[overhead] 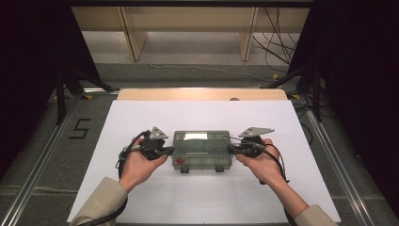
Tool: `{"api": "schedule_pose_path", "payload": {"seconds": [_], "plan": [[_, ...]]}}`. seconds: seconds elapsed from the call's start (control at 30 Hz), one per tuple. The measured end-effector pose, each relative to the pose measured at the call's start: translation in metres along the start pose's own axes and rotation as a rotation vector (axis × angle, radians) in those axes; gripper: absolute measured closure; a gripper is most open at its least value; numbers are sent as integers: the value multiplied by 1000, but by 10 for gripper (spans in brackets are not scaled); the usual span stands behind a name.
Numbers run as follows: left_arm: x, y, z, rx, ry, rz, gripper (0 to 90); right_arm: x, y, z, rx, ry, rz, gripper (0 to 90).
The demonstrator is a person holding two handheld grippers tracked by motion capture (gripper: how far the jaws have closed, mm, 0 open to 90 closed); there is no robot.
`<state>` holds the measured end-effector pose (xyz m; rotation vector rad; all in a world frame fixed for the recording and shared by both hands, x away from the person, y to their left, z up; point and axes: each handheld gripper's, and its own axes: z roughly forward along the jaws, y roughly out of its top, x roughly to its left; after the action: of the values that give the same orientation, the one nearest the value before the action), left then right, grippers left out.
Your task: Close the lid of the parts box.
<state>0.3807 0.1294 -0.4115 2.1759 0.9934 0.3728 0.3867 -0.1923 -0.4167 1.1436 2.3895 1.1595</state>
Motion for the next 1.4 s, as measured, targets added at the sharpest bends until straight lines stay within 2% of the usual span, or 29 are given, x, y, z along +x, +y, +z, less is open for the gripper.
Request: {"api": "schedule_pose_path", "payload": {"seconds": [0.17, 0.2, 0.23, 0.33, 0.4, 0.57, 0.6, 0.63, 0.7, 0.8, 0.83, 0.93, 1.0, 1.07, 1.1, 1.17, 1.23, 1.27, 1.33, 1.4], "plan": [[-1, -1, 1, 7, 4, -2, 900, -1, -2, 1, 1, -4, -6, 900], [-1, -2, 1, 9, 4, 0, 900, 0, -2, 0, 11, -3, 9, 900], [-1, -2, 2, 9, 4, 1, 900, 0, -2, 1, 3, -3, -2, 900], [-2, -3, 3, 8, -8, -15, 900, -1, -2, 1, 9, 1, -4, 900], [-1, -3, 4, 2, 3, 9, 900, 0, -3, 1, 11, -1, 1, 900], [-3, -5, 6, 14, 6, -1, 900, -2, -5, 3, 4, -2, -15, 900], [-3, -5, 7, 15, 6, 1, 900, -1, -6, 4, -14, -7, -11, 900], [-4, -6, 8, 13, -7, -18, 900, -1, -6, 4, -14, -7, -10, 900], [-4, -6, 8, 17, 1, -8, 900, 0, -6, 2, 19, -1, 8, 900], [-4, -6, 8, 16, -1, -6, 900, -1, -6, 3, 22, 3, -4, 900], [-4, -6, 9, 15, 2, 3, 900, 1, -7, 2, 38, 8, 23, 900], [-3, -7, 11, 16, -7, 6, 900, 0, -8, 5, 7, -6, 11, 900], [-4, -8, 13, 15, -5, -8, 900, 1, -8, 3, 38, 2, 32, 900], [-3, -9, 14, 20, -12, -3, 900, 0, -9, 5, 22, 0, 11, 900], [-3, -9, 14, 20, -9, 2, 900, 0, -9, 4, 49, 8, 24, 900], [-4, -10, 16, 19, -6, -6, 900, 1, -11, 6, 28, 0, 32, 900], [-4, -10, 17, 21, -10, -2, 900, 1, -11, 6, 46, 3, 27, 900], [-5, -11, 17, 25, -21, -20, 900, 1, -12, 7, 44, 2, 23, 900], [-5, -11, 18, 23, -6, 2, 900, 2, -12, 8, 36, -1, 30, 900], [-6, -11, 19, 21, -5, -2, 900, 2, -13, 8, 36, 0, 35, 900]]}}
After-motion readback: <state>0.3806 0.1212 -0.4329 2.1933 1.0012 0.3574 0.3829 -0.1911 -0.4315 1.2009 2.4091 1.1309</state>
